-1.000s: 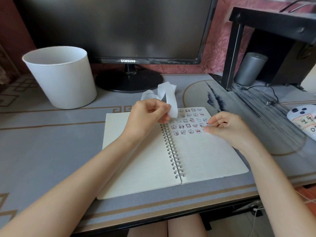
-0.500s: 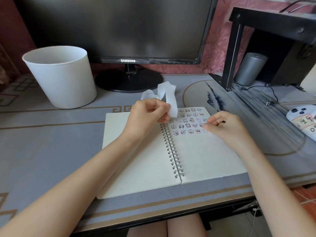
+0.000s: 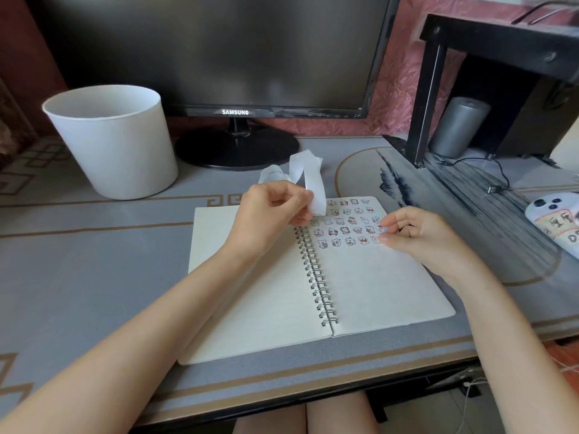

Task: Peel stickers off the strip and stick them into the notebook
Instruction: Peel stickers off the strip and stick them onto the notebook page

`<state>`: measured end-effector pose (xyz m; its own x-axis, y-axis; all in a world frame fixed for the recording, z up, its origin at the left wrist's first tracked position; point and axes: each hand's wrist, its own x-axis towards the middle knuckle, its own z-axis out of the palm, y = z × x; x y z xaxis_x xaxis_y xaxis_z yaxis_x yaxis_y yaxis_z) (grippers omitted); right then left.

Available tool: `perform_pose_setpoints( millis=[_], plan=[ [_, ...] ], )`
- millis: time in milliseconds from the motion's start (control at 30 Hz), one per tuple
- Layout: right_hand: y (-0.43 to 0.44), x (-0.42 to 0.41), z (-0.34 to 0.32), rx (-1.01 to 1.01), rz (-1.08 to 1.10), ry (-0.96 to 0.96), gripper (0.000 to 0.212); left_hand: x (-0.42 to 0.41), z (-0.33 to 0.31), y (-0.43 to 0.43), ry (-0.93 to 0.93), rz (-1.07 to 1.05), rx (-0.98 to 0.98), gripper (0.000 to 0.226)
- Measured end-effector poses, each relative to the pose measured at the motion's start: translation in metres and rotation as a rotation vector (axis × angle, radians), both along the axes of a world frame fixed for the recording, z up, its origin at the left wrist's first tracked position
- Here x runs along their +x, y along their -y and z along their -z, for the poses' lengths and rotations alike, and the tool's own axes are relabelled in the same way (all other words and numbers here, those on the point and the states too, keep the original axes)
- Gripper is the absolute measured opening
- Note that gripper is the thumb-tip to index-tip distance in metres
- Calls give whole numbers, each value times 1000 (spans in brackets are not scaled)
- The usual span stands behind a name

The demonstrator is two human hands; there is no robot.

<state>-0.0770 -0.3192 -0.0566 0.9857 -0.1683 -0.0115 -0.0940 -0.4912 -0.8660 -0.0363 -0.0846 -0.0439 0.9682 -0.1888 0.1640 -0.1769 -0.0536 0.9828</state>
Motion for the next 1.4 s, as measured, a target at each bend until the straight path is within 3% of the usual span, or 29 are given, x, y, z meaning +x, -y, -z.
perform_pose_setpoints(
  millis=[133, 267, 600, 733, 933, 1400],
  plan=[
    [-4, -1, -1, 13, 18, 12, 15, 1, 1, 0, 3, -1, -4, 19],
    [-6, -1, -4, -16, 25, -9, 27, 0, 1, 0, 8, 2, 13, 19],
    [-6, -1, -12, 15, -20, -45, 17, 0, 1, 0, 12, 1, 5, 19],
    [-18, 2, -20, -47, -19, 101, 10, -1, 0, 0, 30, 4, 5, 20],
    [-59, 10, -30, -79, -199, 312, 20, 0, -1, -2, 68, 0, -17, 22],
    [-73, 11, -19, 54, -214, 386, 17, 3, -1, -3, 69, 6, -53, 21]
  ],
)
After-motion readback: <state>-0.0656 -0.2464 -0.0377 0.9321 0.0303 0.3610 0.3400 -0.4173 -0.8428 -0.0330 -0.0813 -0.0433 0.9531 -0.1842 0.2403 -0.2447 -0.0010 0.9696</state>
